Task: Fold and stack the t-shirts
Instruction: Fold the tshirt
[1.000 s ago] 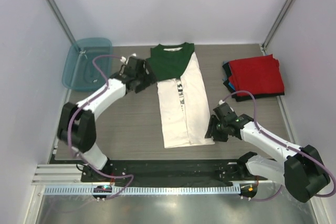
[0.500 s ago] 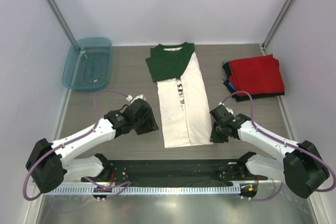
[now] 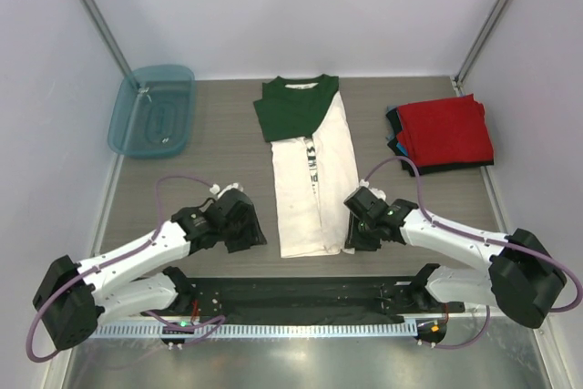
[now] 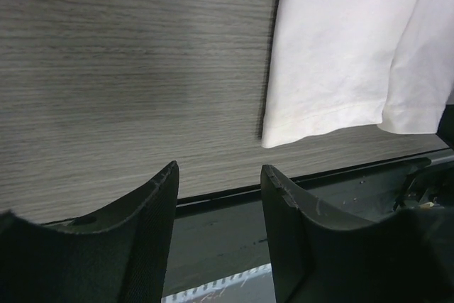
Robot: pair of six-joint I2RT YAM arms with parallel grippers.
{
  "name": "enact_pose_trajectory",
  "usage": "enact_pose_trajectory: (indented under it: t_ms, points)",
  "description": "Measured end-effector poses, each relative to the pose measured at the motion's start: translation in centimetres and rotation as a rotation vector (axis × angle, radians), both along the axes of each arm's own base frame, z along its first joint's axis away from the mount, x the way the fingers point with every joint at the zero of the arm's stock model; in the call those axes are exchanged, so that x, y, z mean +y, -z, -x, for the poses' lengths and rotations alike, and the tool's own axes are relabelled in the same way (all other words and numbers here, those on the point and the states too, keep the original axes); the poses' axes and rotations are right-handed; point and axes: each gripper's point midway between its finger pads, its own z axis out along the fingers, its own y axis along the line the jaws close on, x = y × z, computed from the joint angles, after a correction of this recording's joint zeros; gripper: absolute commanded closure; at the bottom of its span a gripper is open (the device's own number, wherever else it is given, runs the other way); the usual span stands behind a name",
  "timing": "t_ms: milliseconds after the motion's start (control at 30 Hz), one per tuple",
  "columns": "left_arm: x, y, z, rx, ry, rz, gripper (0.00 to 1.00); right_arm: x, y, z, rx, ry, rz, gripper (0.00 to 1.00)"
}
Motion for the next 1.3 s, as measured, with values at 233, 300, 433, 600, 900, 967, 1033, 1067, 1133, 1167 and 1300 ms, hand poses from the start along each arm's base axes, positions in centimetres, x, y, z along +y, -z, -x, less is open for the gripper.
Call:
enact_pose_trajectory:
  t_ms: [233,300,433,600,900,967,1033,1067,1133,1167,1300]
  points:
    - [-1.6,1.2,0.7,0.043,0.011,0.034,0.50,-1.4,-0.5,-0.4,-0.020,0.023,0.081,0.56]
    - [-2.1,1.5,0.8,0.048,0.009,0.054,0.50,-1.9,-0.7,-0.7,-0.034,0.030,0.104,0.52]
    - [-2.6,2.6,1.4,0.072,0.003,0.076,0.50,-3.0,-1.1,-0.7,-0.058,0.042,0.141,0.47]
    - [-3.4,3.3,1.7,0.089,0.011,0.075,0.51,-3.7,-1.4,-1.0,-0.076,0.061,0.157,0.52]
    - [-4.3,4.6,2.0,0.117,0.015,0.063,0.53,-4.7,-0.3,-0.7,-0.045,0.091,0.162,0.65]
    - [-4.6,4.5,1.9,0.113,0.016,0.069,0.53,-4.7,0.0,-0.4,-0.036,0.090,0.156,0.68]
    - [-4.8,4.6,1.8,0.115,0.011,0.074,0.55,-4.7,0.4,-0.1,-0.023,0.085,0.152,0.77]
    - [-4.9,4.6,1.7,0.115,0.008,0.076,0.56,-4.7,0.5,0.0,-0.020,0.082,0.151,0.79]
    - [-5.1,4.6,1.6,0.115,0.006,0.078,0.56,-4.6,0.7,-0.1,-0.017,0.083,0.148,0.79]
    - [-5.3,4.7,1.5,0.115,0.006,0.080,0.57,-4.5,0.7,-0.1,-0.017,0.083,0.147,0.79]
    - [-5.8,4.7,1.4,0.111,0.012,0.088,0.59,-4.2,0.7,-0.2,-0.018,0.080,0.135,0.79]
